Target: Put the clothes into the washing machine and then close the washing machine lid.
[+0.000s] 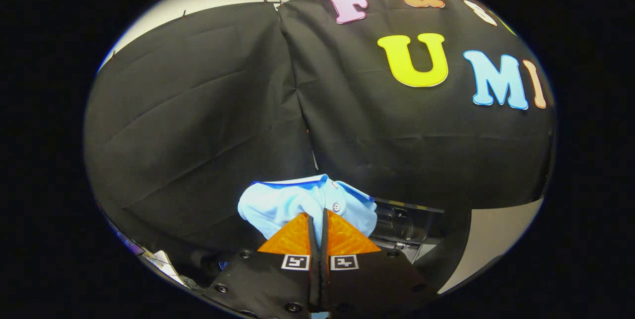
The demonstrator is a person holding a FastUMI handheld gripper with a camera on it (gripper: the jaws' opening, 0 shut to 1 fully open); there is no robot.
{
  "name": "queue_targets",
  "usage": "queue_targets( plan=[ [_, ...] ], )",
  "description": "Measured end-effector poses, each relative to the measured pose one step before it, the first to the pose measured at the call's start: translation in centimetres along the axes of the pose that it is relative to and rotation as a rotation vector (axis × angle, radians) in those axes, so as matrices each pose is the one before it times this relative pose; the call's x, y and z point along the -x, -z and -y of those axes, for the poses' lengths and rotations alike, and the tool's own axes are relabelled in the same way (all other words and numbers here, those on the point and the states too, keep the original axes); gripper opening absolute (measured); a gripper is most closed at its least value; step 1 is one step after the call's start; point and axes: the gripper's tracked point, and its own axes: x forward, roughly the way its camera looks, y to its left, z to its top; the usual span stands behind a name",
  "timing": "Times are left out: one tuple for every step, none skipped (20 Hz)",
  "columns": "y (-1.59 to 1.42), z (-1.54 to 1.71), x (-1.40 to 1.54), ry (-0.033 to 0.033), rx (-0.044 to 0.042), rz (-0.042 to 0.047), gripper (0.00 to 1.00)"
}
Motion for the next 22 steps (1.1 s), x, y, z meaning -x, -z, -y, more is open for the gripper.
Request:
queue_targets(
  plan=[
    [0.531, -0.191, -0.653, 0.00325, 0.00149, -0.00774, 0.01],
    [0.473, -0.08, -0.652, 0.00265, -0.0006, -0.00832, 0.01],
    [0.451, -0.017, -0.64, 0.00306, -0.00488, -0.00658, 0.01],
    [0.497, 0.222, -0.724, 0.00388, -0.00152, -0.00772, 0.01],
    [0.457, 0.176, -0.692, 0.00556, -0.00071, -0.00771, 0.01],
    [0.512, 0.221, -0.662, 0.00585, -0.00239, -0.00841, 0.01],
    [0.406, 0.245, -0.751, 0.00543, -0.00381, -0.01111, 0.01],
    [0.363, 0.35, -0.794, 0.00466, -0.00394, -0.0065, 0.01],
    [0.355, 0.378, -0.701, 0.00586, -0.00249, -0.00056, 0.01],
    [0.356, 0.475, -0.631, 0.0107, 0.00067, -0.00242, 0.01],
    [0.638, 0.269, -0.512, 0.0099, 0.00151, -0.0053, 0.01],
    [0.276, 0.515, -0.692, 0.00946, -0.00167, -0.00785, 0.01],
    [0.604, 0.173, -0.545, 0.008, -0.00237, -0.00933, 0.01],
    [0.549, 0.379, -0.525, 0.00921, -0.0032, -0.00578, 0.01],
    [0.634, 0.038, -0.348, 0.0085, -0.00328, -0.0075, 0.01],
    [0.462, 0.485, -0.601, 0.00758, -0.00262, -0.01188, 0.01],
    [0.476, 0.256, -0.527, 0.00651, -0.00372, -0.00826, 0.01],
    [0.452, 0.313, -0.565, 0.00693, -0.00085, -0.01203, 0.02],
    [0.631, -0.007, -0.444, 0.00673, 0.00043, -0.00908, 0.01],
    [0.34, 0.228, -0.499, 0.00721, 0.00003, -0.00528, 0.01],
    [0.764, 0.137, -0.296, 0.00614, -0.00002, -0.009, 0.01],
    [0.49, 0.262, -0.52, 0.006, -0.00111, -0.00678, 0.02]
  ],
)
